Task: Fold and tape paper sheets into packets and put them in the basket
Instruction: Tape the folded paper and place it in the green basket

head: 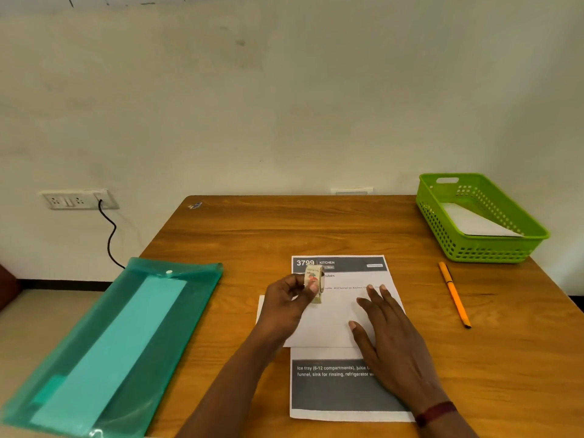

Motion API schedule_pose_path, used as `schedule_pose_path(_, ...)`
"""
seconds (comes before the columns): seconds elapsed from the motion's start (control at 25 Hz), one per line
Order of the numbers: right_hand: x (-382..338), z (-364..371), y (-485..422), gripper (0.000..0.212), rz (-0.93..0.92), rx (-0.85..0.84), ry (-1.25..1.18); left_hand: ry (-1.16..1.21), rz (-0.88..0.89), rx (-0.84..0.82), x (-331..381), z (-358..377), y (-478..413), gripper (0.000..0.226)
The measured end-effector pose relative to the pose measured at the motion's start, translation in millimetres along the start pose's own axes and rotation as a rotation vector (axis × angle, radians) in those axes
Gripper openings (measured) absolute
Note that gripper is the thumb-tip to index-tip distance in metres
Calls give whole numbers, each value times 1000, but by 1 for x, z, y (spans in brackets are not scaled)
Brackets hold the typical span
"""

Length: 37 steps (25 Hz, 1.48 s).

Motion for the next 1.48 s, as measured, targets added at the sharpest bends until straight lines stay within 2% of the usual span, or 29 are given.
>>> schedule_pose_path(0.12, -3, -7, 1, 46, -25, 66, -62, 77, -45, -30, -16, 12, 12, 36)
schedule_pose_path(0.28, -15, -21, 3, 40, -136, 182, -145, -73, 28, 20, -25, 10, 16, 27)
schedule_pose_path(0.4, -19, -22, 1, 36, -174, 226, -224, -194, 99, -6, -25, 11, 18, 30)
schedule_pose_path(0.68, -19, -18, 2, 30, -188, 222, -337, -329, 236, -74, -25, 20, 21, 28)
schedule_pose_path(1.04, -16, -21, 2, 22, -198, 299, -432, -430, 268, -46, -25, 22, 23, 30)
schedule_pose_path(1.36, -9, -16, -1, 21, -187, 251, -546, -399, 256, -33, -17, 23, 25, 10)
schedule_pose_path(1.48, -9, -14, 2, 21, -190, 246, -516, -376, 247, -37, -18, 22, 25, 8)
Point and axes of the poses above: each hand's wrist, its own y-axis away from the middle knuckle, its own z-axis out of the palm, x = y × z, the point moved 5 cm from there along -y, towards the middle knuckle
